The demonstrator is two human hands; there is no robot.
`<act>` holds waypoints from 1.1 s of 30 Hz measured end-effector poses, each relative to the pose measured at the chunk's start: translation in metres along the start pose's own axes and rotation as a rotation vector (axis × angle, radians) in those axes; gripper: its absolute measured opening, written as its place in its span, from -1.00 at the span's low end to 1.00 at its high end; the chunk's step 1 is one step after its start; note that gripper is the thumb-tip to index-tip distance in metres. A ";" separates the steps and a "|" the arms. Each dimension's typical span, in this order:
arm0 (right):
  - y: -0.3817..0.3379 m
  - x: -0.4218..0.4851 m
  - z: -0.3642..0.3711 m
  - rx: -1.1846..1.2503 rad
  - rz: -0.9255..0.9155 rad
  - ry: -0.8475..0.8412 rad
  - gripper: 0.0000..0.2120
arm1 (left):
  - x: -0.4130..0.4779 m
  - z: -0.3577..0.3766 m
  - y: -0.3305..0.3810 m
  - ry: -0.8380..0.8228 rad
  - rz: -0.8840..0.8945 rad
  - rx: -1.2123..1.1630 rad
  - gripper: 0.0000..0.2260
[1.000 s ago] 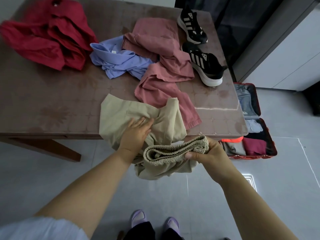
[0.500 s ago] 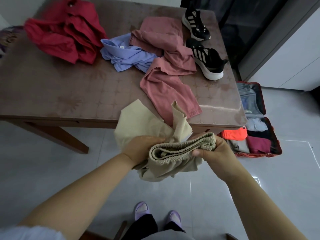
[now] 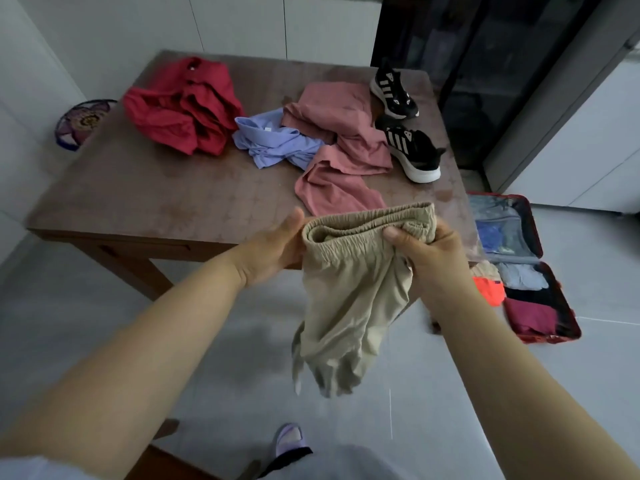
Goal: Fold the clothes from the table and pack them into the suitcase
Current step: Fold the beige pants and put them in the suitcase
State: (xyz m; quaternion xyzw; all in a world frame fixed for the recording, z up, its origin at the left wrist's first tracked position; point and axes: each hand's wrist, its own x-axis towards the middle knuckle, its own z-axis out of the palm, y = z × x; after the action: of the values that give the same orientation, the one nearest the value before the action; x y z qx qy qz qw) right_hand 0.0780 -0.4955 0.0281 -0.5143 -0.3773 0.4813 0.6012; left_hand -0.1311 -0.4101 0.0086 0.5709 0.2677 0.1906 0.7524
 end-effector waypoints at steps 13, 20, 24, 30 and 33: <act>-0.036 -0.001 0.036 -0.103 -0.260 0.095 -0.97 | 0.003 0.080 0.041 0.575 0.292 0.644 -0.50; -0.030 -0.008 0.036 -0.310 -0.265 -0.098 -0.74 | 0.015 0.082 0.042 0.471 0.190 0.445 -0.16; -0.033 -0.011 0.032 -0.217 -0.115 -0.130 -0.73 | 0.016 0.082 0.045 0.449 0.162 0.418 -0.17; -0.037 -0.007 0.019 -0.180 -0.104 -0.042 -0.64 | 0.014 0.085 0.042 0.372 0.193 0.494 -0.47; -0.034 -0.007 0.013 -0.196 -0.179 0.109 -0.64 | 0.018 0.086 0.047 0.474 0.236 0.614 -0.75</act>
State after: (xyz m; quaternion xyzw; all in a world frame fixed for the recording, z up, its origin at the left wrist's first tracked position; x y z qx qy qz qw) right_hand 0.0709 -0.4990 0.0643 -0.5603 -0.4338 0.3577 0.6083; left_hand -0.0631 -0.4514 0.0680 0.7360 0.4110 0.3132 0.4374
